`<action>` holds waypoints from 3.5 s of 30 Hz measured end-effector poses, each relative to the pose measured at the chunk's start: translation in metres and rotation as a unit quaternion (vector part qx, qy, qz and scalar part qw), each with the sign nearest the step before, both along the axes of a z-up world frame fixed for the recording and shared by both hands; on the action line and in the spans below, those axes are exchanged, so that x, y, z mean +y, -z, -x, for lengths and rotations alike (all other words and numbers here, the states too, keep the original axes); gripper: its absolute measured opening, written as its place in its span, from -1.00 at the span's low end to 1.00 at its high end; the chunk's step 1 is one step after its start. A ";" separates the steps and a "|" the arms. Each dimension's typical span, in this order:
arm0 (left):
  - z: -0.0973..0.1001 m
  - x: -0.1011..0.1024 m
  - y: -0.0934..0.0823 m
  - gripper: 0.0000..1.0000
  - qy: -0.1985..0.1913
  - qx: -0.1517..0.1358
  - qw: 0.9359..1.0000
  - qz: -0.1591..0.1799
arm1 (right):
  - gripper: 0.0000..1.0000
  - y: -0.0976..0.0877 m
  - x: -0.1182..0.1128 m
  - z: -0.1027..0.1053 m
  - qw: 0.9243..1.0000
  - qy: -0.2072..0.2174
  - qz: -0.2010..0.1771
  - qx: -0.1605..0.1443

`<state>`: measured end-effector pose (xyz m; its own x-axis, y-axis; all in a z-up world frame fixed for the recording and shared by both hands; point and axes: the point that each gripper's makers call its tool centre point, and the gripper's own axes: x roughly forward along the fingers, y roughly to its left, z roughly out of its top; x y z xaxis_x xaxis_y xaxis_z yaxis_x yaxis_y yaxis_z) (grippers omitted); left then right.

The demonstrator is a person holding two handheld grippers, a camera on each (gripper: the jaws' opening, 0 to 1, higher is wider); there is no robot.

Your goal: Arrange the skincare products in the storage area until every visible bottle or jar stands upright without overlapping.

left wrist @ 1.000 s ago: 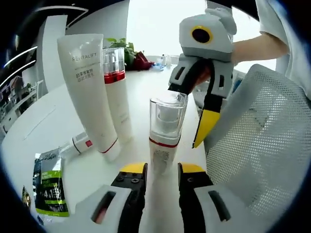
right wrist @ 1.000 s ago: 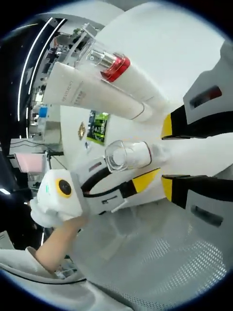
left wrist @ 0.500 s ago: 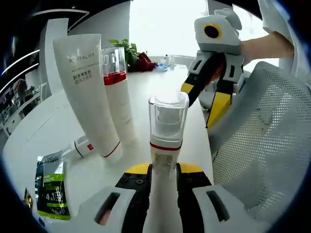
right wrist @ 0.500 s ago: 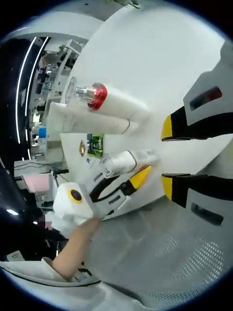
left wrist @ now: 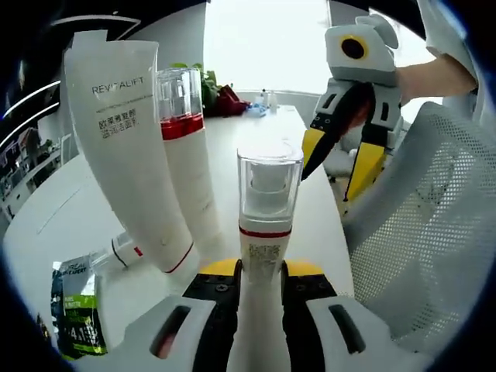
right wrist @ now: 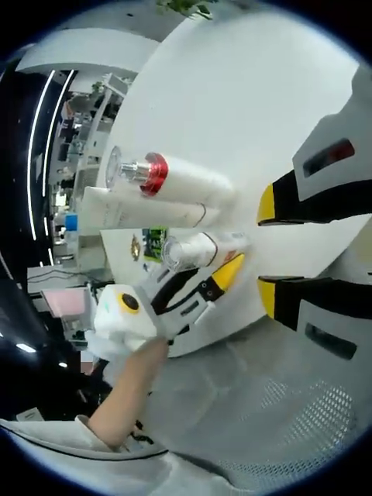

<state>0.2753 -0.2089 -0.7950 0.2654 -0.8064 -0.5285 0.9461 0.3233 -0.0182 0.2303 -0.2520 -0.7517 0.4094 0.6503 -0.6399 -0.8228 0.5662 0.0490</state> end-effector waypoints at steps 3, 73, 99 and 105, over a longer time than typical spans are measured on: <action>-0.005 -0.003 0.000 -0.54 0.009 0.002 1.000 0.001 | -0.51 0.001 -0.002 -0.001 1.000 0.003 0.003 -0.001; -0.011 0.055 -0.038 -0.24 -0.040 0.003 0.999 0.015 | 0.06 -0.034 0.017 -0.012 0.998 0.054 -0.024 -0.033; 0.024 0.200 -0.139 0.13 -0.283 0.008 0.952 0.115 | 0.54 -0.082 0.056 -0.005 0.992 0.087 -0.070 -0.067; 0.028 0.238 -0.162 0.41 -0.361 0.002 0.920 0.154 | 0.60 -0.082 0.061 -0.003 0.989 0.102 -0.084 -0.060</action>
